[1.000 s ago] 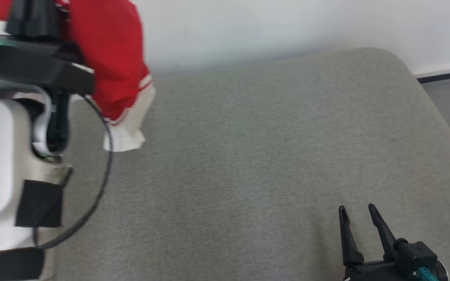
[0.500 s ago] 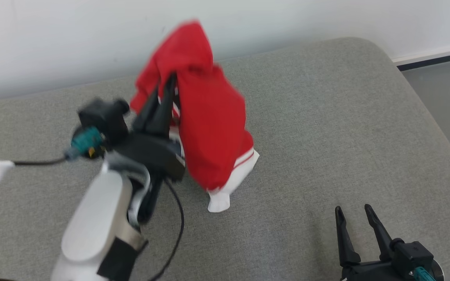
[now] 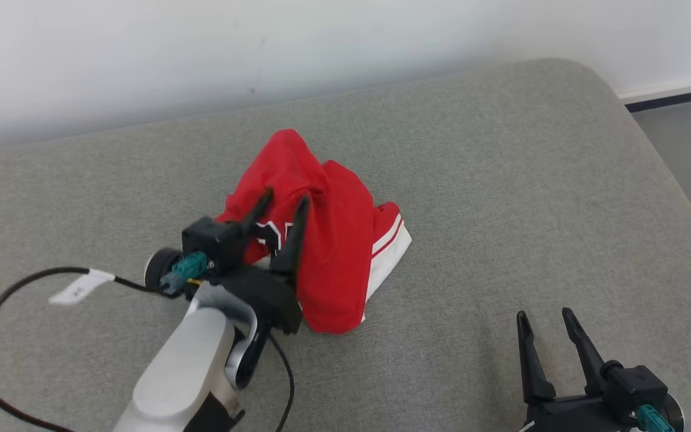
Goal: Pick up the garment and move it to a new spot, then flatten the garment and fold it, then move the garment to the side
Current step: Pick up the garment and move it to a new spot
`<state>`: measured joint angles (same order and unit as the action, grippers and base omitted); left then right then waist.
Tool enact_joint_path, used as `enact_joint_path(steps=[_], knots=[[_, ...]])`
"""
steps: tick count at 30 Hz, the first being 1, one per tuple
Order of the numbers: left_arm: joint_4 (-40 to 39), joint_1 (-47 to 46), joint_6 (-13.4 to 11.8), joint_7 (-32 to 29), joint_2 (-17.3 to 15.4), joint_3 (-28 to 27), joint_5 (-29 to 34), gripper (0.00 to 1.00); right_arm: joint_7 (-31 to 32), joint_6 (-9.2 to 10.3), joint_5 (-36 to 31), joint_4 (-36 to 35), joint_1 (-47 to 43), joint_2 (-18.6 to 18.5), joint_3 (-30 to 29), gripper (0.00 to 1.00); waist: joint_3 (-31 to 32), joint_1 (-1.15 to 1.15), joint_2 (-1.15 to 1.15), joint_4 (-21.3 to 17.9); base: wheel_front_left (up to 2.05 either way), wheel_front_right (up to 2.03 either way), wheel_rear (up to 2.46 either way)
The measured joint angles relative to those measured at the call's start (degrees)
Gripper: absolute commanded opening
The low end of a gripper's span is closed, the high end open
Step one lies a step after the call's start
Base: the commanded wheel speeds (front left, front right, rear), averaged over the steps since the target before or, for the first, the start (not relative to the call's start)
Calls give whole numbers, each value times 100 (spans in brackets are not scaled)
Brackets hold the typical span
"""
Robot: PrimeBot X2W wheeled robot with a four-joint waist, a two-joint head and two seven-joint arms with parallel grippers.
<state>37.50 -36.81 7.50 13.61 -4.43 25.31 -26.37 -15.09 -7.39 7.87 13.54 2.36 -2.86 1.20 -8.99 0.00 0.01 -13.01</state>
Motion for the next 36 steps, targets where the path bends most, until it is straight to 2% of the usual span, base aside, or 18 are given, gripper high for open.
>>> enact_joint_path(steps=[6,12,20,27,36], knots=[[-309,-217,-30,98,-41,-37,160,100,0,0,-83,2,-108,1,-70,100,114,0,-1,202,0,0,0],[-528,-132,-219,137,-412,-183,350,100,0,0,-123,-11,-136,3,-89,100,222,0,-1,459,0,0,0],[-849,606,-556,143,-1079,-576,620,100,0,0,-172,-35,-154,1,-146,100,356,0,-1,672,0,0,0],[-1394,1652,-701,143,-1436,-969,818,100,0,0,-204,-55,-306,1,-143,100,515,-1,-1,761,0,0,0],[-2198,2914,-816,143,-1350,-1619,996,100,0,0,-331,-70,-462,3,-162,100,668,0,-1,921,0,0,0]])
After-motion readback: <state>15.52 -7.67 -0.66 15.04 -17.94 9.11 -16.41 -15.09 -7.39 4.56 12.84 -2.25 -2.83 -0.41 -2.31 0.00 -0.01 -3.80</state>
